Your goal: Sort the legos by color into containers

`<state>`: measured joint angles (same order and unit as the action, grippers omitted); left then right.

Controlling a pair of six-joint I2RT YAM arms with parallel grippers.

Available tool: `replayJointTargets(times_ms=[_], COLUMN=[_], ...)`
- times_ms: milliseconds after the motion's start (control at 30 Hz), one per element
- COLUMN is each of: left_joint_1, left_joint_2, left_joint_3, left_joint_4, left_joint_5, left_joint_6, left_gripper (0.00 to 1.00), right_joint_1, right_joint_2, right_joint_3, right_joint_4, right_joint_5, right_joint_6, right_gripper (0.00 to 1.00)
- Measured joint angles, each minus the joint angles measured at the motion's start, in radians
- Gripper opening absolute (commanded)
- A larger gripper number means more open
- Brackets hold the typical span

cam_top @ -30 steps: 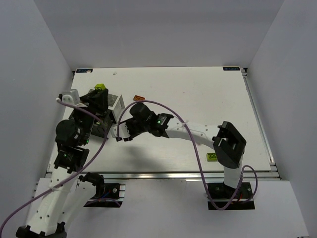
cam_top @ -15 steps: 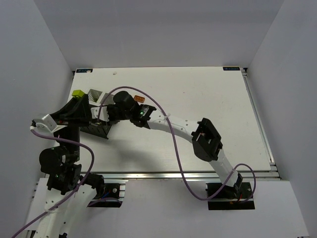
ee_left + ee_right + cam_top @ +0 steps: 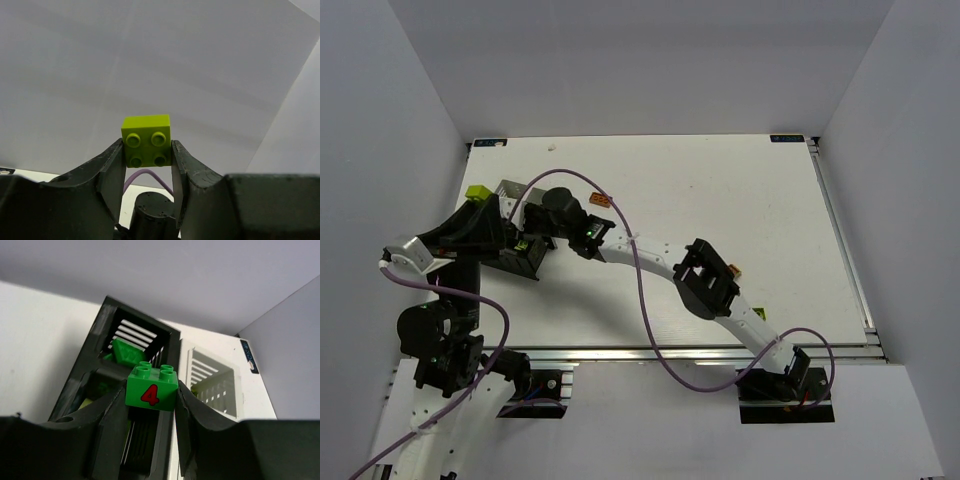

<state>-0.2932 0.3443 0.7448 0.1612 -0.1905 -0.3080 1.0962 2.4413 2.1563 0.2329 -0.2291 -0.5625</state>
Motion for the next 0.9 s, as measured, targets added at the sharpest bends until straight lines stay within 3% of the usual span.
replayJointTargets(times_ms=[567, 900], left_joint_1=[0.016, 0.037], left_joint_2=[-0.029, -0.029], left_joint_3=[-0.001, -0.002], left_joint_4=[-0.002, -0.002], left_joint_5=[0.018, 0.031], left_joint_6=[0.0, -0.006], left_gripper=[0.0, 0.0], right_joint_1=[-0.007, -0.005], right_joint_2=[0.195, 0.296], right_joint_3=[0.083, 0.15], right_joint_4=[0.437, 0.57], right_joint_5=[-0.031, -0.039], right_joint_6=[0.235, 0.319], right_gripper=[0.0, 0.0])
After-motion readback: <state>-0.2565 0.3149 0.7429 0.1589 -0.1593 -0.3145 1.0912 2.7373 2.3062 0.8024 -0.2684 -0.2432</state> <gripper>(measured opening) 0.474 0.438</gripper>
